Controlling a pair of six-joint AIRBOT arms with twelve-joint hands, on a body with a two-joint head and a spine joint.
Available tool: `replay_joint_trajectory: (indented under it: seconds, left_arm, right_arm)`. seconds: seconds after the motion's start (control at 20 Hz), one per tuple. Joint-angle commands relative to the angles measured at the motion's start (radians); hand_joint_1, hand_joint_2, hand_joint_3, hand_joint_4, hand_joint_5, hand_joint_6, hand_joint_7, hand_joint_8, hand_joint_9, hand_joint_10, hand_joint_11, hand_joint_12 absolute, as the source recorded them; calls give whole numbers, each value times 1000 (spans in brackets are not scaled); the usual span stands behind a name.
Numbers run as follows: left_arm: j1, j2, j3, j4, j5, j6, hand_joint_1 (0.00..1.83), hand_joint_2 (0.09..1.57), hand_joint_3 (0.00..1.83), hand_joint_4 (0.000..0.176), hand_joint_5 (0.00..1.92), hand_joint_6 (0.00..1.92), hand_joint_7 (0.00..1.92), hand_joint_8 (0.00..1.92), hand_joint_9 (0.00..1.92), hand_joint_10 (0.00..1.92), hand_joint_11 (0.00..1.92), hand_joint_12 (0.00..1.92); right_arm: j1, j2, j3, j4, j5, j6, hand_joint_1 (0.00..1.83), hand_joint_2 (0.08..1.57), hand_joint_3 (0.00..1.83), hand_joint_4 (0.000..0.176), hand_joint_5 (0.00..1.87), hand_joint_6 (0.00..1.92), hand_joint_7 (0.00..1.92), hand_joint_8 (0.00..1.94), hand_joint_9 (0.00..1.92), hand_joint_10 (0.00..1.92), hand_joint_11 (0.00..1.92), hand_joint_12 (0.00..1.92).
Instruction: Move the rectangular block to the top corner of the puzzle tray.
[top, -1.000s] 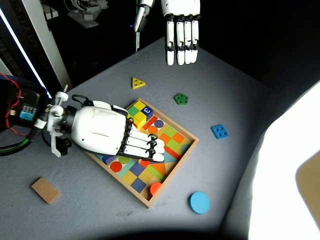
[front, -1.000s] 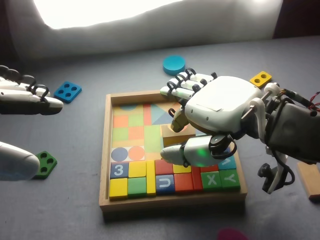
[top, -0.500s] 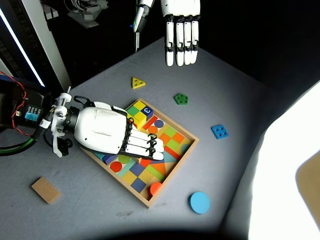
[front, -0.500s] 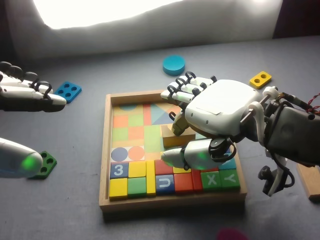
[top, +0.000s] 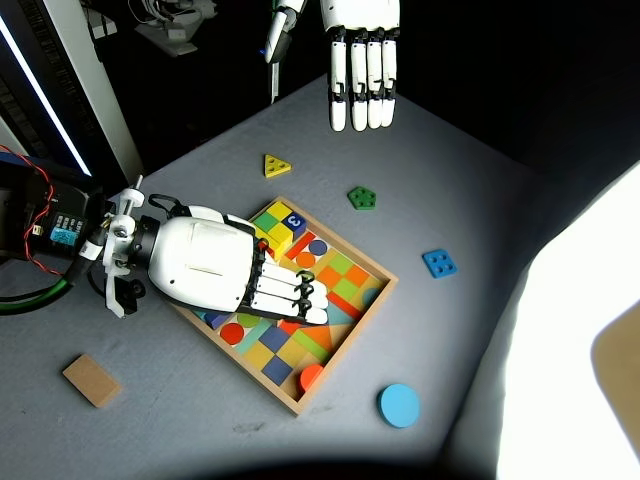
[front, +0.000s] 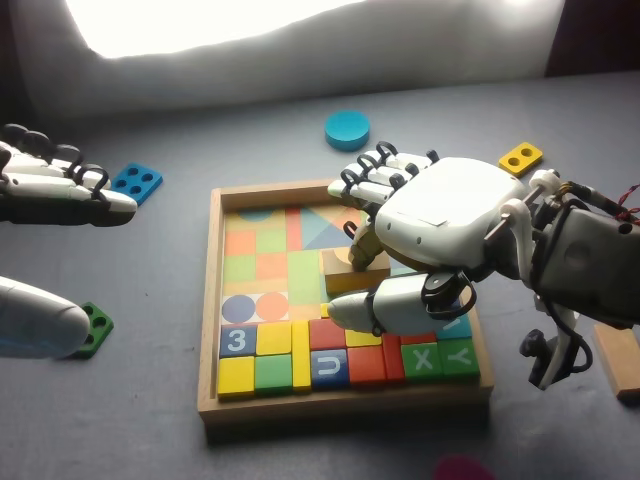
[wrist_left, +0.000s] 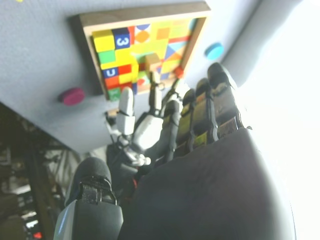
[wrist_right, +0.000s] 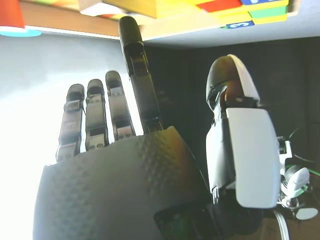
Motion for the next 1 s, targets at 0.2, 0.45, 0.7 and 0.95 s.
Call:
replay_joint_trajectory:
  seconds: [0.2, 0.45, 0.7, 0.95]
  left_arm:
    - [-17, -2, -3, 10, 83, -4, 0, 1171, 0, 30, 100, 5, 42, 3, 30, 3, 0, 294]
    - [-18, -2, -4, 10, 83, -4, 0, 1179, 3, 38, 93, 6, 25, 0, 21, 0, 0, 228]
    - [-19, -3, -4, 10, 83, -4, 0, 1181, 2, 37, 90, 3, 36, 3, 32, 1, 0, 279]
    - [-20, -3, -4, 10, 83, -4, 0, 1175, 0, 34, 85, 0, 41, 1, 40, 2, 0, 334]
  right_arm:
    - [-2, 4, 4, -24, 51, -1, 0, 1164, 4, 0, 734, 64, 86, 12, 0, 0, 0, 0]
    - [-10, 5, 14, -24, 48, -7, 0, 1168, 5, 0, 714, 53, 84, 9, 0, 0, 0, 0]
    - [-16, 5, 48, -25, 48, -7, 0, 1167, 3, 0, 732, 58, 82, 6, 0, 0, 0, 0]
    - [-24, 4, 89, -24, 48, -7, 0, 1166, 3, 0, 714, 48, 92, 8, 0, 0, 0, 0]
